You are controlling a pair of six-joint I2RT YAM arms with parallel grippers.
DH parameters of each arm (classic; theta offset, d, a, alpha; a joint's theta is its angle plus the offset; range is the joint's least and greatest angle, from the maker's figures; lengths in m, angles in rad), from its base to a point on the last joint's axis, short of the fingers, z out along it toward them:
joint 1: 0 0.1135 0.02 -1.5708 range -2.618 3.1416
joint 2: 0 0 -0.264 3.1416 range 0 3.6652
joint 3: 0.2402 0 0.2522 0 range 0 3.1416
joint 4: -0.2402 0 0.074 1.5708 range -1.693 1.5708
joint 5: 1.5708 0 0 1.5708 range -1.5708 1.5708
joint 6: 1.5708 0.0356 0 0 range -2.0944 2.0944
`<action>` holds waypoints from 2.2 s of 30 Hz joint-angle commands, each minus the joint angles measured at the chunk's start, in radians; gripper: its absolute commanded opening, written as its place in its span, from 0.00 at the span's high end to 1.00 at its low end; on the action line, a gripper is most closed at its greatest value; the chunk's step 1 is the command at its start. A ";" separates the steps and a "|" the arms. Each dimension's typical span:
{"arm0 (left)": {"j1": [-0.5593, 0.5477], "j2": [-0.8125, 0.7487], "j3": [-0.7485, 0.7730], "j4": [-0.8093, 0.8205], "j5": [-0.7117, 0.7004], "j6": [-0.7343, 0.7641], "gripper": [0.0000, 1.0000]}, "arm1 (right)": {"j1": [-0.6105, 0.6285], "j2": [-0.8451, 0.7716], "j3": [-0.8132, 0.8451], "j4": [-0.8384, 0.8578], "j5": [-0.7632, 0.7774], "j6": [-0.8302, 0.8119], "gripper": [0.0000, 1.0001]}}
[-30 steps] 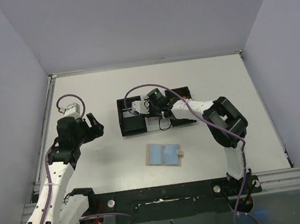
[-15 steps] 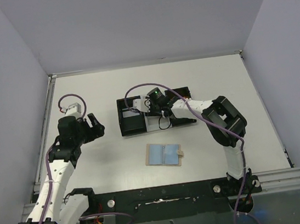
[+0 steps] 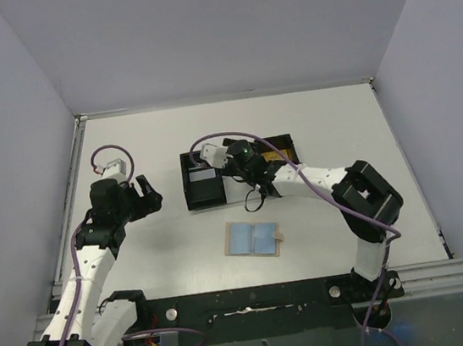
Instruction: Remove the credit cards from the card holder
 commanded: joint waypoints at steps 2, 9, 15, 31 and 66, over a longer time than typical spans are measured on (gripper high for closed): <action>0.005 -0.012 0.016 0.032 0.011 0.013 0.26 | 0.127 -0.198 -0.157 0.366 0.264 0.139 0.46; 0.005 -0.024 0.016 0.032 0.000 0.011 0.26 | 0.197 -0.315 -0.109 -0.056 0.444 0.885 0.38; 0.005 -0.018 0.016 0.033 -0.006 0.010 0.26 | 0.205 -0.388 -0.177 -0.370 0.195 1.524 0.38; 0.005 0.003 0.023 0.025 -0.002 0.008 0.25 | 0.307 -0.266 -0.221 -0.485 0.047 1.801 0.32; 0.005 0.032 0.025 0.023 0.013 0.008 0.25 | 0.329 -0.035 -0.056 -0.624 0.014 1.770 0.22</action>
